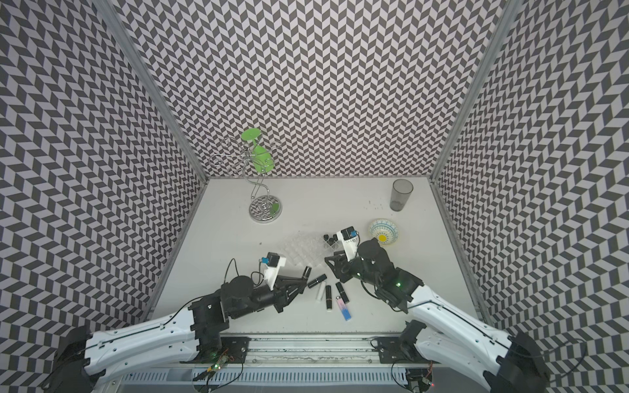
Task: Arrange the lipsticks in the organizer
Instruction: Pick up the lipstick at the center of the board.
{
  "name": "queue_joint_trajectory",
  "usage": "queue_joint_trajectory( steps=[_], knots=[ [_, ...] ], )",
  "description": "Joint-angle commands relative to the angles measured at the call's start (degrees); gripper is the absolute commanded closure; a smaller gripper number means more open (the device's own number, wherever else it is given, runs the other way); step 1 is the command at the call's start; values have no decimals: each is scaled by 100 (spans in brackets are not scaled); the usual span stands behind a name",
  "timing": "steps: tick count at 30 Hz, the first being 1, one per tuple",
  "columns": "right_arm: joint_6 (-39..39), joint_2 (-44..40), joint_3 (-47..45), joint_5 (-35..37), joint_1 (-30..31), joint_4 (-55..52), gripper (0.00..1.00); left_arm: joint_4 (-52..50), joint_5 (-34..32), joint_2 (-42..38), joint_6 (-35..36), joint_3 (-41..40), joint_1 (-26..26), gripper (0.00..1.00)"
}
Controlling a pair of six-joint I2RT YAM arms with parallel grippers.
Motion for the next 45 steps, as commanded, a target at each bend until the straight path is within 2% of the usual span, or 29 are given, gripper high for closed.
queue_joint_trajectory(
  steps=[1, 4, 7, 11, 12, 14, 16, 18, 20, 24, 27, 31, 36, 39, 42, 45],
  knots=[
    [72, -294, -134, -37, 2, 515, 56, 386, 500, -326, -38, -116, 220, 99],
    [53, -439, -144, -172, 2, 532, 56, 598, 823, -434, 136, -269, 360, 99],
    [45, -563, -109, -276, 1, 478, 56, 1421, 1113, -476, 1117, -625, 329, 100],
    [-14, -798, -18, 27, -7, 221, 56, 2638, -172, -525, 2816, -1444, -130, 100],
    [-32, -844, 6, 86, -7, 163, 56, 3008, -220, -529, 3220, -1639, -192, 100],
    [-63, -917, 59, 131, -7, 35, 56, 3810, 4, -551, 4209, -2022, -260, 100],
    [-16, -936, 127, 99, -11, -87, 56, 4234, 138, -583, 4853, -2221, -252, 100],
    [132, -961, 152, -11, -7, -219, 56, 4424, 329, -655, 5370, -2315, -199, 100],
    [462, -1039, 51, -244, -7, -218, 56, 4336, 844, -745, 5856, -2306, -53, 100],
    [1170, -1278, -500, -740, 11, 616, 57, 4035, 1256, -668, 5778, -2015, 309, 100],
    [1498, -1511, -846, -589, 20, 1326, 58, 4149, 1416, -153, 6025, -1931, 368, 100],
    [1422, -1329, -1300, -431, 20, 2597, 58, 4027, 1609, 688, 6598, -1628, 392, 100],
    [792, -593, -686, -529, 20, 1974, 58, 4266, 1624, 989, 6588, -1592, 522, 100],
    [666, -488, -761, -563, 20, 2022, 57, 4002, 1595, 1004, 6584, -1447, 650, 100],
    [671, -562, -953, -473, 20, 2017, 57, 4076, 1606, 1127, 6273, -1400, 763, 100],
    [672, -797, -1140, -336, 20, 1999, 57, 3738, 1552, 1448, 5453, -963, 860, 100]
  ],
)
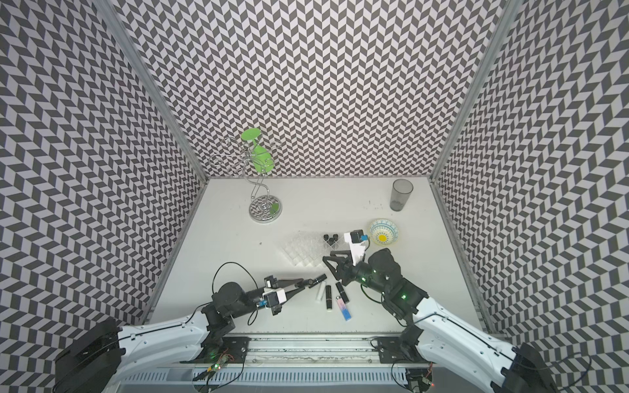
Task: Arrange the lipsticks in the organizer
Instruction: Pick up the lipstick at the center of the board, then adjust the lipstick.
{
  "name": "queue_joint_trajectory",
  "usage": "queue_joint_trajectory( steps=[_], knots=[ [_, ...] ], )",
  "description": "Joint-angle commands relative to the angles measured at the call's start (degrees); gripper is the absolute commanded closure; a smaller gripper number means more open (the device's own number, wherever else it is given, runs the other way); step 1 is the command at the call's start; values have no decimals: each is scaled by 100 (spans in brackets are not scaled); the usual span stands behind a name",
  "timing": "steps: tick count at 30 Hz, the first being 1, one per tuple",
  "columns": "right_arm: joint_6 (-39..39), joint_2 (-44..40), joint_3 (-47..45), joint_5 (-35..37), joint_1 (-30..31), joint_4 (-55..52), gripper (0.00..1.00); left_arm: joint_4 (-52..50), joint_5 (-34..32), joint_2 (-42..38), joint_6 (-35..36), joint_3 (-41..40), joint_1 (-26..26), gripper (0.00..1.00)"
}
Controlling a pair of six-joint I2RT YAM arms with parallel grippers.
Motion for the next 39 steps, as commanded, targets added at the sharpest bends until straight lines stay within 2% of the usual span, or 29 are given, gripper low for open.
queue_joint_trajectory(
  steps=[1, 6, 9, 11, 13, 17, 19, 22, 25, 30, 35, 39],
  knots=[
    [-103, -291, -216, 179, 20, 221, 57, -262, -68, 346, -1125, 600, 106, 100],
    [-86, -685, -454, 346, 20, 282, 56, -733, -330, 584, -3138, 1065, 187, 100],
    [-152, -865, -516, 213, 20, 344, 56, -1404, -1296, 355, -4453, 1292, 203, 100],
    [-175, -938, -520, 87, 20, 385, 56, -2366, -1671, 349, -5212, 1661, 240, 100],
    [-177, -933, -583, 103, 20, 548, 56, -2900, -1416, 455, -5527, 1918, 298, 100],
    [-282, -661, -471, -129, 28, 517, 56, -2281, -452, 486, -6377, 1612, 530, 100],
    [-287, -484, -359, -92, 29, 394, 56, -2463, -285, 475, -6506, 1685, 559, 100],
    [68, -276, -426, -282, 24, 906, 55, -2635, -306, 396, -6521, 1678, 559, 100],
    [552, 32, -577, -483, 20, 1740, 42, -2657, -475, 324, -6463, 1565, 559, 100],
    [796, 779, -113, -923, 2, 1946, 32, -2529, -452, 451, -6344, 1551, 568, 100],
    [680, 1653, 581, -1390, -26, 1457, 32, -2318, -339, 533, -6271, 1522, 561, 100],
    [726, 2084, 762, -1741, -38, 1627, 34, -2338, -368, 538, -6177, 1518, 558, 100]
  ],
)
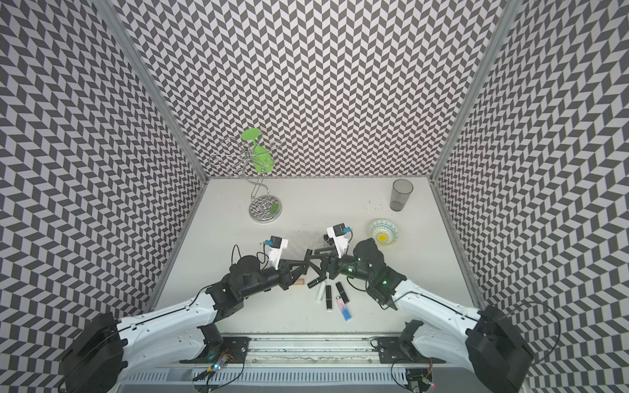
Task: Arrange the lipsticks in the organizer
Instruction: Adjust the lipstick.
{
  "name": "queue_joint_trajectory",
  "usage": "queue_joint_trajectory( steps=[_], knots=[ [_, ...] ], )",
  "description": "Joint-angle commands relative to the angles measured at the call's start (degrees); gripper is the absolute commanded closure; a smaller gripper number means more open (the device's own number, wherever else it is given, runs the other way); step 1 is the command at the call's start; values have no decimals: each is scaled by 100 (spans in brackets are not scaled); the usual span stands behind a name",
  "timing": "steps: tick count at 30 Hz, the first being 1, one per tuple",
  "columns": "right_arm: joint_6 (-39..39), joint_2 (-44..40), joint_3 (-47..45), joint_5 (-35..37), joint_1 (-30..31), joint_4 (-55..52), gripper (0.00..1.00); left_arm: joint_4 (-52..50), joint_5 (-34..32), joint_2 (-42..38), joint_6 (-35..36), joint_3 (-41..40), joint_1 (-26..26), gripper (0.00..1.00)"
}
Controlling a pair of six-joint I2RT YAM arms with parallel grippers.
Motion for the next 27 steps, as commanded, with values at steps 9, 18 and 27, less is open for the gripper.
queue_joint_trajectory(
  steps=[9, 18, 27],
  knots=[
    [68, 404, 61, -229, -18, 188, 38, 356, 49, -7, 169, -135, 22, 100],
    [129, 843, 157, -205, -64, 310, 38, 379, 54, 34, 239, -102, -9, 100],
    [86, 996, 297, -381, -89, 487, 64, 379, 57, 144, 284, -58, -76, 100]
  ],
)
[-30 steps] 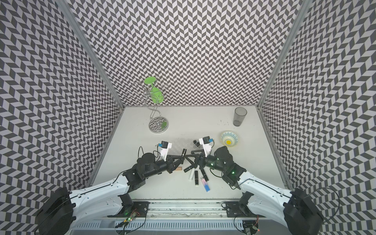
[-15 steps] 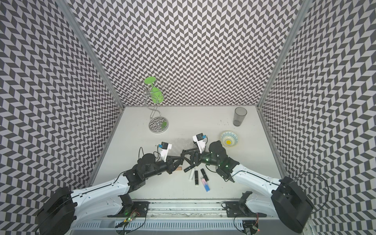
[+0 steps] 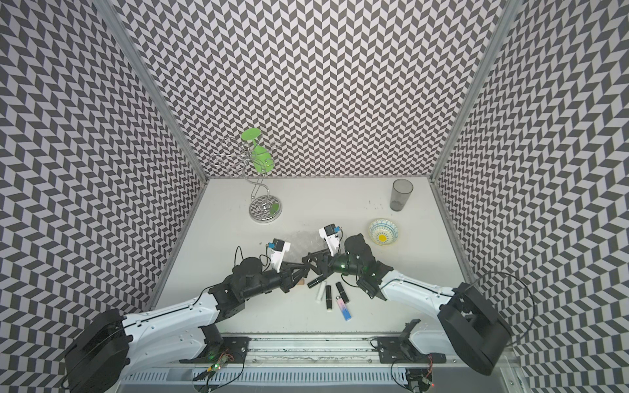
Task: Arrange the lipsticks in the organizer
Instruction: Adjust the lipstick.
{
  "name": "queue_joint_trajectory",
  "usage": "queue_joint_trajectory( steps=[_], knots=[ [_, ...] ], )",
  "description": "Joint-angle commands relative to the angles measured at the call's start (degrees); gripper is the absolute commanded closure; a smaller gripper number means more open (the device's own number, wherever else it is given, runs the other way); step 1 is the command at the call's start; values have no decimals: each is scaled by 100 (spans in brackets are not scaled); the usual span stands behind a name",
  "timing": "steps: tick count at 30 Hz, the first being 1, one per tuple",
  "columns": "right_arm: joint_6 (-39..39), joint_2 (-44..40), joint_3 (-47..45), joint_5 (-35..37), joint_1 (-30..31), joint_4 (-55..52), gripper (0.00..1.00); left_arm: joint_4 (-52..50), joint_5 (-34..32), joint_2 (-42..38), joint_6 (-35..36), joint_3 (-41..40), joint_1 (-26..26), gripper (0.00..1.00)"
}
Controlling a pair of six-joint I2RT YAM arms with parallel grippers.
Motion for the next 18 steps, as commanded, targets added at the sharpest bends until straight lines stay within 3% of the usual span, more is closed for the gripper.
queue_joint_trajectory(
  steps=[1, 5, 9, 11, 14, 16, 18],
  knots=[
    [-6, 60, 130, -120, -13, 360, 68, 234, 33, -38, 97, 60, -25, 100],
    [-24, 12, 108, 19, -22, 337, 75, 192, -32, -157, 88, 14, -30, 100],
    [70, -78, 34, 99, -22, 642, 81, 48, -134, -295, 41, -24, -29, 73],
    [138, -106, -1, 169, -27, 781, 81, -60, -196, -395, 1, -50, -29, 65],
    [152, -114, -23, 221, -31, 959, 82, -265, -335, -673, -71, -118, -29, 43],
    [221, -171, -88, 414, -55, 1152, 82, -333, -482, -1001, -179, -289, -30, 16],
    [278, -266, -98, 653, -99, 1178, 83, -175, -663, -1359, -518, -614, -8, 1]
  ],
)
